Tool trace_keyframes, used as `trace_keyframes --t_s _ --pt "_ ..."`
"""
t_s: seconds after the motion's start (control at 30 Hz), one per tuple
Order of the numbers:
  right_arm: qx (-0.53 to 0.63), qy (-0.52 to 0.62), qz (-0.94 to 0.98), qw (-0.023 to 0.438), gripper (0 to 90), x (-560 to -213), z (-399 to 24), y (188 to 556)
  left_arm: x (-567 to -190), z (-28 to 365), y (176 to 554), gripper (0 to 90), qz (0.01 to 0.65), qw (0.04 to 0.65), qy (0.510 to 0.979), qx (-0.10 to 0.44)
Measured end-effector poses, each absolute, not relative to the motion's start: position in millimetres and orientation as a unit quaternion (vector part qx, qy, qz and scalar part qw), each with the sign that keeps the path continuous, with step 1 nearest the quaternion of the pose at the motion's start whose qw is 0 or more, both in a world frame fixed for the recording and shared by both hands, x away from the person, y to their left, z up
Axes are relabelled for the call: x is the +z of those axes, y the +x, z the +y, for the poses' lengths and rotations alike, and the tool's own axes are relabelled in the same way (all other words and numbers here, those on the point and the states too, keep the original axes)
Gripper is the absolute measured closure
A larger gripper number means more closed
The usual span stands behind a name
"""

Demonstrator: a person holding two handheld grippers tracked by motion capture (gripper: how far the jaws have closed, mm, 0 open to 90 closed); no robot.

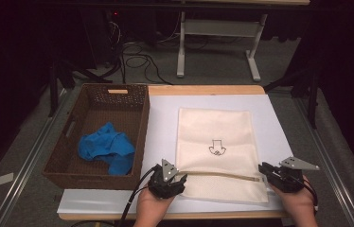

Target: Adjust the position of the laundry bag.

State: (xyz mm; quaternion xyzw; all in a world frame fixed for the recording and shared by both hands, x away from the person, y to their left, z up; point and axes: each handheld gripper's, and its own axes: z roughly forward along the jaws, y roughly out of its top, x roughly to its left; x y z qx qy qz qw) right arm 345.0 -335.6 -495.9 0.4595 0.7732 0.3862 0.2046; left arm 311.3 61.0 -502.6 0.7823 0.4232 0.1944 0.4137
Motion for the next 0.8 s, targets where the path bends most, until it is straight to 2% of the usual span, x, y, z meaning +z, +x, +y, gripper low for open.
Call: trace_keyframes --t_s 0.27,0.33,0.43,0.67,0.73,0.8 --pt "0.380 0.461 0.775 0.205 73.6 -497 -338 329 -490 69 309 35.1 0.409 0.469 0.762 0.179" --pt "0.384 0.462 0.773 0.204 76.1 -496 -340 325 -489 67 308 34.8 0.405 0.473 0.762 0.175" --pt "0.400 0.455 0.771 0.197 90.0 -490 -341 315 -488 63 307 34.5 0.395 0.471 0.769 0.178" --pt "0.380 0.445 0.790 0.180 88.9 -496 -331 315 -487 59 304 34.3 0.387 0.470 0.773 0.181" --pt "0.376 0.449 0.789 0.184 78.3 -498 -327 316 -488 59 304 34.2 0.386 0.468 0.774 0.181" --pt "0.373 0.448 0.792 0.179 77.5 -500 -325 318 -489 58 306 34.2 0.388 0.466 0.774 0.180"
